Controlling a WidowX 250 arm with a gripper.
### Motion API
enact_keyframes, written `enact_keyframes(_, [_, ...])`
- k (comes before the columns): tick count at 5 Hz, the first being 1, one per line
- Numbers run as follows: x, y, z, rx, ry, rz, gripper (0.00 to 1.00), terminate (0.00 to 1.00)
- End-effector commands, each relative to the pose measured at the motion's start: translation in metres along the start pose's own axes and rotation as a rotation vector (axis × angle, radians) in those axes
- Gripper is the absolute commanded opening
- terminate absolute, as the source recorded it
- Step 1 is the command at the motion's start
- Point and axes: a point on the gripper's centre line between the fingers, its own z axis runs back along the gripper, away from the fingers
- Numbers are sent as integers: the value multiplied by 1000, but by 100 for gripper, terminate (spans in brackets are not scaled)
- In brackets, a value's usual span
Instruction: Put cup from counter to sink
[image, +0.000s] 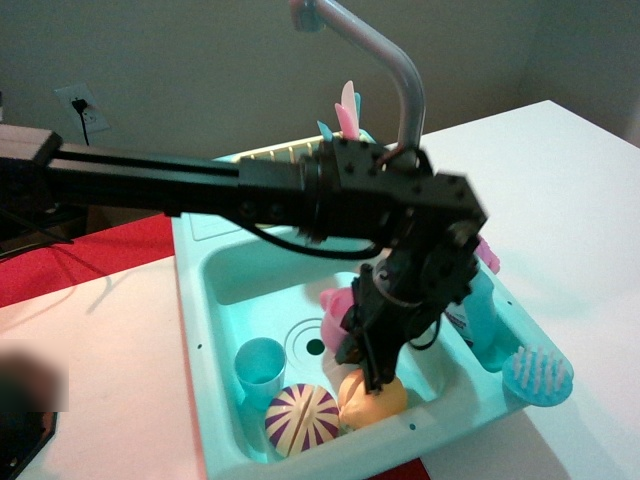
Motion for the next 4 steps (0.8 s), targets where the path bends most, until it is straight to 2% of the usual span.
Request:
enact_keyframes(1, [-12, 3, 24, 9, -55, 20, 100, 0])
enact_keyframes(2, [-23, 0, 40, 40, -68, 44, 100, 0])
enact_keyframes(3, [-38, 4, 60, 14, -105, 61, 100, 0])
enact_keyframes(4, [-58, 20, 81, 3, -123, 107, 100, 100])
